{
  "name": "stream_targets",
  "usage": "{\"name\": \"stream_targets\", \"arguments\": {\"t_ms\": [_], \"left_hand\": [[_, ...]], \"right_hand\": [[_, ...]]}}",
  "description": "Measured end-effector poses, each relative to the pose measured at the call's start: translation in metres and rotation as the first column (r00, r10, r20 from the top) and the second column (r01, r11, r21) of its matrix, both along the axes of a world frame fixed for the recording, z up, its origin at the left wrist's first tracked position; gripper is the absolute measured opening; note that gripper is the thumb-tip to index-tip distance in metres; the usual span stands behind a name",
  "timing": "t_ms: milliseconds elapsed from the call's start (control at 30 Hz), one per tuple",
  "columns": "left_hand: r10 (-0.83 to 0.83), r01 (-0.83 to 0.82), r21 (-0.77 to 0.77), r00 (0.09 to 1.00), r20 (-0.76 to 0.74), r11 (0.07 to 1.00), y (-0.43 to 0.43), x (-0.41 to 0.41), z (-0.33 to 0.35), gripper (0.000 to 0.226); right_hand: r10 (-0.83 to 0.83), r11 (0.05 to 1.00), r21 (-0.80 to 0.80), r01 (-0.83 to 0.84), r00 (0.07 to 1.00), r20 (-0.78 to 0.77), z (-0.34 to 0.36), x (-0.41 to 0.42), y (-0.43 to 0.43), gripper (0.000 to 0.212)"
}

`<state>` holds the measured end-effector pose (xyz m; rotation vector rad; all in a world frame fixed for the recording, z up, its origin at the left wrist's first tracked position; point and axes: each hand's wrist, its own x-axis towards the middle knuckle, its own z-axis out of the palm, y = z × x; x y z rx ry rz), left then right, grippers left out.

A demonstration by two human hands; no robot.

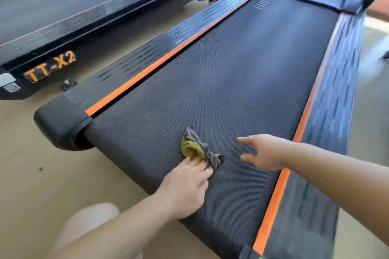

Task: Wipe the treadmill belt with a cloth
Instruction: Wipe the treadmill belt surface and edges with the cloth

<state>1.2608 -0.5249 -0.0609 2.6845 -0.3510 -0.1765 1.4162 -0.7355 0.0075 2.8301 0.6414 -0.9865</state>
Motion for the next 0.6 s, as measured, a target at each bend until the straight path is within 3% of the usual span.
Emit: {"name": "stream_targets", "arguments": {"t_ms": [67, 167, 300, 433, 600], "left_hand": [[-0.037, 0.038, 0.022, 0.999, -0.029, 0.999, 0.015, -0.003, -0.001, 0.057], [0.134, -0.135, -0.020, 0.991, -0.028, 0.991, 0.038, 0.026, 0.006, 0.047], [0.037, -0.069, 0.144, 0.977, 0.211, 0.987, 0.019, 0.049, 0.015, 0.034], [0.115, -0.086, 0.291, 0.990, -0.084, 0.953, 0.010, 0.045, -0.012, 0.069], [0.068, -0.022, 0.362, 0.991, -0.114, 0.932, 0.032, 0.052, -0.016, 0.061]], "right_hand": [[0.040, 0.999, -0.027, -0.041, 0.999, -0.028, 0.006, -0.007, -0.006, 0.064], [0.005, 0.996, 0.094, -0.005, 1.000, 0.000, 0.007, -0.024, -0.018, 0.060], [0.075, 0.996, 0.048, -0.078, 0.995, 0.067, -0.001, -0.034, -0.037, 0.061], [0.031, 0.998, 0.053, -0.031, 1.000, -0.002, -0.003, -0.026, -0.044, 0.060], [0.101, 0.995, -0.015, -0.102, 0.993, -0.058, -0.009, -0.022, -0.051, 0.057]]}}
